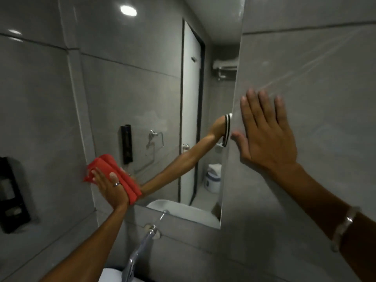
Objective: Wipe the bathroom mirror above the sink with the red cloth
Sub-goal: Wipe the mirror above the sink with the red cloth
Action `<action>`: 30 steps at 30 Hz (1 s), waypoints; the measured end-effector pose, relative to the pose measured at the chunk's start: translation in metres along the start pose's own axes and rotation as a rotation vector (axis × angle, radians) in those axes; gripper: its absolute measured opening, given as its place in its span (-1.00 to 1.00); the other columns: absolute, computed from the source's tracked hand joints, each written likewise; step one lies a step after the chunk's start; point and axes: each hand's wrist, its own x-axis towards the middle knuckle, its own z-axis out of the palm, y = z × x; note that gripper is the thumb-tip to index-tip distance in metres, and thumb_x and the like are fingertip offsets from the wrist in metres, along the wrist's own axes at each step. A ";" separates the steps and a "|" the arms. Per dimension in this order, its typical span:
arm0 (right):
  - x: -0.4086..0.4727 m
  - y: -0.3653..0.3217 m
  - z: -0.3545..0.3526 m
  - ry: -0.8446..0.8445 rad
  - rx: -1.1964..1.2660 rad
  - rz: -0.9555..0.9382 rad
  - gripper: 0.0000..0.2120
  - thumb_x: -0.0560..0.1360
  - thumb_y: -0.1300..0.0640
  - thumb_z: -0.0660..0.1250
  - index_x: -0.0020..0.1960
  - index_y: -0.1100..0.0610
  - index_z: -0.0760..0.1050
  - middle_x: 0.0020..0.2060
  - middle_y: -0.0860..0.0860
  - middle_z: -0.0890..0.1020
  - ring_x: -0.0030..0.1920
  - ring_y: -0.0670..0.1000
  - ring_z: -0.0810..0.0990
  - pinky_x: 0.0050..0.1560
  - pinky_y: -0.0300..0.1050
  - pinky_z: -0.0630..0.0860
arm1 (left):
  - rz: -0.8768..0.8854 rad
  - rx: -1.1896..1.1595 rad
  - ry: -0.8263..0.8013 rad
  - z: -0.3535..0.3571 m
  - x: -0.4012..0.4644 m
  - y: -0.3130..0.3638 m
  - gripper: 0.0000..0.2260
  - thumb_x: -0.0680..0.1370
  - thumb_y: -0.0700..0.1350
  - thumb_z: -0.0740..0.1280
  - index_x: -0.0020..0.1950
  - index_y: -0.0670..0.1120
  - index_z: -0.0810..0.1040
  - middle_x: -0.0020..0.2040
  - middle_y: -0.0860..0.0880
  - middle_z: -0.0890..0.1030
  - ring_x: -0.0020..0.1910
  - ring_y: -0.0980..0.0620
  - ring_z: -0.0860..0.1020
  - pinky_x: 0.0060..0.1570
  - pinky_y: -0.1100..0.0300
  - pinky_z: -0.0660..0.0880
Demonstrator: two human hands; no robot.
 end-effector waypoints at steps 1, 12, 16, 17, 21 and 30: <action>0.000 0.000 0.000 -0.003 -0.001 0.004 -0.21 0.67 -0.30 -0.11 0.69 0.23 -0.01 0.68 0.21 0.05 0.69 0.22 0.04 0.66 0.22 -0.08 | -0.014 0.000 -0.006 0.003 -0.015 -0.001 -0.44 0.75 -0.03 0.07 0.68 -0.22 0.00 0.70 -0.23 0.02 0.68 -0.26 0.02 0.64 -0.16 0.05; -0.001 -0.002 -0.018 -0.031 0.113 0.026 -0.34 0.70 -0.13 -0.05 0.66 0.26 0.13 0.65 0.23 0.18 0.66 0.24 0.16 0.65 0.21 0.04 | 0.558 0.197 -0.229 0.066 -0.274 0.103 -0.41 0.73 0.17 -0.14 0.67 -0.13 0.05 0.59 -0.27 0.25 0.56 -0.37 0.29 0.50 -0.41 0.24; -0.009 0.010 -0.030 0.007 0.289 0.055 -0.40 0.67 0.00 0.06 0.61 0.30 0.26 0.62 0.23 0.27 0.65 0.20 0.19 0.67 0.13 0.08 | 0.728 0.170 -0.236 0.085 -0.245 0.170 -0.43 0.72 0.21 -0.10 0.69 0.04 -0.08 0.67 -0.13 0.07 0.64 -0.26 0.15 0.55 -0.43 0.12; -0.012 0.013 -0.032 0.014 0.319 0.070 -0.41 0.67 0.00 0.05 0.60 0.30 0.27 0.62 0.22 0.28 0.66 0.17 0.18 0.67 0.08 0.07 | 0.795 0.161 -0.225 0.089 -0.230 0.197 -0.43 0.72 0.23 -0.09 0.70 0.08 -0.10 0.70 -0.10 -0.02 0.68 -0.20 0.05 0.60 -0.37 -0.01; 0.000 0.021 -0.037 0.090 0.394 0.140 -0.44 0.68 0.02 0.07 0.59 0.28 0.30 0.61 0.18 0.29 0.66 0.15 0.16 0.64 0.10 0.21 | 1.005 0.059 -0.202 0.100 -0.159 0.343 -0.36 0.70 0.28 -0.07 0.71 0.03 -0.10 0.73 -0.06 -0.12 0.70 -0.09 -0.13 0.63 -0.23 -0.27; -0.003 0.010 -0.048 0.141 0.571 0.371 -0.47 0.68 0.03 0.05 0.59 0.22 0.30 0.64 0.05 0.22 0.70 0.02 0.05 0.67 -0.21 -0.02 | 1.073 0.066 -0.209 0.099 -0.103 0.462 -0.45 0.74 0.08 0.00 0.70 -0.08 0.02 0.72 -0.12 0.01 0.70 -0.15 -0.07 0.65 -0.22 -0.17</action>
